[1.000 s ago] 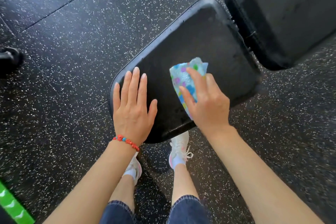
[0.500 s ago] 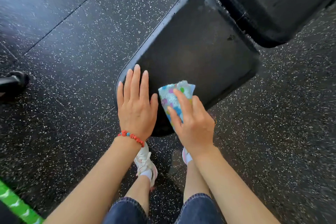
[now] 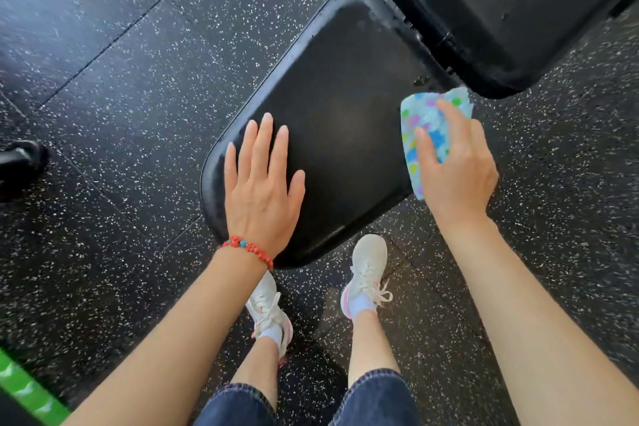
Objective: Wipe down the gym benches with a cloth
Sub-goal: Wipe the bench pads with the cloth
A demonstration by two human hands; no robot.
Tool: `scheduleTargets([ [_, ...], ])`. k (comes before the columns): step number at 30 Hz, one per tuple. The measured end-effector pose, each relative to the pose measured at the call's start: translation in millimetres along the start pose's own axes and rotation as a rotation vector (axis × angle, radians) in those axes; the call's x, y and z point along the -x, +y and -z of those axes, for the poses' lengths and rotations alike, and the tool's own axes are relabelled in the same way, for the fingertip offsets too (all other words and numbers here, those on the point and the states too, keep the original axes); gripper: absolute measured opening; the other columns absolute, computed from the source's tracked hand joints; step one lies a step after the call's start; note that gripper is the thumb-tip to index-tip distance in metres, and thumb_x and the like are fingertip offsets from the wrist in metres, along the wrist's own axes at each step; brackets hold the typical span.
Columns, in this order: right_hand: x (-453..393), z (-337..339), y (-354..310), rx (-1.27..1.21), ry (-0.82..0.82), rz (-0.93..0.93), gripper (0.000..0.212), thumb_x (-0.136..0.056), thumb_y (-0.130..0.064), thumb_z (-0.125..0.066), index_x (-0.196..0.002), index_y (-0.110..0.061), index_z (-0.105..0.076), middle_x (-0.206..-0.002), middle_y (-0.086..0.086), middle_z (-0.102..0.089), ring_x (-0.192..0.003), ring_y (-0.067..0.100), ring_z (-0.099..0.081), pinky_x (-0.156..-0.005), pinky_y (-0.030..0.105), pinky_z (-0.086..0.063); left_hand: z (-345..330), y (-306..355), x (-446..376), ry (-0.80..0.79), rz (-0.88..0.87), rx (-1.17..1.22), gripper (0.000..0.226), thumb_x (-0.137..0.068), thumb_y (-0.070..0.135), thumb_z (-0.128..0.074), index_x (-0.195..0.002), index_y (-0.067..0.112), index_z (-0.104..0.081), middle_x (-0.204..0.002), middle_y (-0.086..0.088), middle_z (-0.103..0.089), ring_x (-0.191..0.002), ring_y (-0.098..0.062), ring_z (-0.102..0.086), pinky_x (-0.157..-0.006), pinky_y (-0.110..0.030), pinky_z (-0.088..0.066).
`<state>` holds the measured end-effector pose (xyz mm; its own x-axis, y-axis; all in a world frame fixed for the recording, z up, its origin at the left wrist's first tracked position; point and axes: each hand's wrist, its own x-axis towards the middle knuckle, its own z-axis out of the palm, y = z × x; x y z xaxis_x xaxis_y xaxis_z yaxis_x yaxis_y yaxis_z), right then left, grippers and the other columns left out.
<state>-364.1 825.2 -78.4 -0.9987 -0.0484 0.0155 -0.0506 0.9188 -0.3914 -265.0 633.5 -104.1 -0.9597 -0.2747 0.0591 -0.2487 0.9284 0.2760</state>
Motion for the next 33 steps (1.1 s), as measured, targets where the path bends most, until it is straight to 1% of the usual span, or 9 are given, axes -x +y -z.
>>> scheduleTargets([
  [6, -70, -12, -41, -0.005, -0.111, 0.050, 0.044, -0.092, -0.038, -0.048, -0.134, -0.024, -0.044, -0.120, 0.010, -0.052, -0.108, 0.028, -0.050, -0.076, 0.038, -0.039, -10, 5, -4, 0.019, 0.017, -0.088, 0.054, -0.089, 0.026, -0.044, -0.138, 0.004, -0.040, -0.146, -0.018, -0.038, -0.135, -0.034, -0.030, -0.111, -0.049, -0.016],
  [11, -107, -19, -62, 0.006, -0.200, 0.096, 0.045, -0.093, -0.044, -0.043, -0.136, -0.030, -0.039, -0.120, 0.006, -0.051, -0.109, 0.024, -0.050, -0.077, 0.035, -0.038, -9, 7, -4, 0.024, 0.035, -0.072, 0.053, -0.088, 0.026, -0.045, -0.136, 0.004, -0.040, -0.145, -0.019, -0.038, -0.135, -0.033, -0.028, -0.111, -0.050, -0.017],
  [15, -88, -11, -33, -0.091, -0.140, 0.034, 0.045, -0.093, -0.040, -0.048, -0.135, -0.025, -0.043, -0.115, 0.011, -0.054, -0.106, 0.028, -0.051, -0.075, 0.038, -0.040, -6, 22, -15, 0.033, 0.060, -0.047, 0.053, -0.090, 0.028, -0.044, -0.137, 0.005, -0.039, -0.144, -0.020, -0.038, -0.135, -0.031, -0.026, -0.111, -0.051, -0.017],
  [19, -62, 2, 1, -0.083, -0.086, 0.014, 0.043, -0.090, -0.033, -0.054, -0.130, -0.018, -0.051, -0.105, 0.017, -0.058, -0.094, 0.035, -0.057, -0.066, 0.040, -0.047, -7, 49, -44, 0.023, 0.012, -0.017, 0.053, -0.090, 0.029, -0.043, -0.137, 0.005, -0.040, -0.146, -0.019, -0.037, -0.136, -0.031, -0.025, -0.111, -0.051, -0.017],
  [23, -43, 17, 28, -0.074, -0.085, -0.036, 0.042, -0.088, -0.034, -0.053, -0.126, -0.017, -0.054, -0.101, 0.015, -0.061, -0.087, 0.035, -0.061, -0.063, 0.037, -0.048, -8, 74, -77, -0.007, -0.030, -0.002, 0.054, -0.091, 0.031, -0.041, -0.138, 0.007, -0.041, -0.148, -0.015, -0.035, -0.138, -0.031, -0.024, -0.112, -0.052, -0.017],
  [26, -44, 30, 44, -0.167, -0.013, -0.062, 0.040, -0.087, -0.033, -0.054, -0.121, -0.012, -0.058, -0.095, 0.015, -0.062, -0.081, 0.028, -0.060, -0.068, 0.027, -0.042, -11, 91, -97, -0.013, -0.058, 0.007, 0.055, -0.090, 0.033, -0.039, -0.139, 0.007, -0.041, -0.148, -0.015, -0.034, -0.138, -0.031, -0.025, -0.112, -0.051, -0.017],
  [28, -59, 38, 54, -0.263, 0.115, -0.120, 0.038, -0.087, -0.028, -0.056, -0.120, -0.009, -0.059, -0.096, 0.016, -0.062, -0.083, 0.020, -0.056, -0.072, 0.017, -0.036, -15, 102, -109, -0.013, -0.076, -0.001, 0.055, -0.090, 0.033, -0.039, -0.139, 0.006, -0.041, -0.148, -0.015, -0.035, -0.137, -0.031, -0.025, -0.112, -0.051, -0.016],
  [30, -88, 42, 59, -0.304, 0.188, -0.191, 0.039, -0.089, -0.025, -0.057, -0.125, -0.009, -0.055, -0.104, 0.016, -0.061, -0.091, 0.015, -0.051, -0.075, 0.011, -0.031, -23, 110, -120, -0.014, -0.069, -0.013, 0.056, -0.090, 0.033, -0.039, -0.138, 0.006, -0.042, -0.148, -0.015, -0.035, -0.137, -0.032, -0.027, -0.111, -0.051, -0.016],
  [33, -135, 37, 60, -0.214, 0.105, -0.276, 0.044, -0.093, -0.030, -0.051, -0.134, -0.017, -0.045, -0.117, 0.012, -0.055, -0.103, 0.022, -0.050, -0.078, 0.023, -0.031, -36, 118, -129, -0.035, -0.036, -0.037, 0.056, -0.091, 0.034, -0.038, -0.138, 0.005, -0.042, -0.147, -0.016, -0.036, -0.136, -0.034, -0.029, -0.111, -0.053, -0.018],
])
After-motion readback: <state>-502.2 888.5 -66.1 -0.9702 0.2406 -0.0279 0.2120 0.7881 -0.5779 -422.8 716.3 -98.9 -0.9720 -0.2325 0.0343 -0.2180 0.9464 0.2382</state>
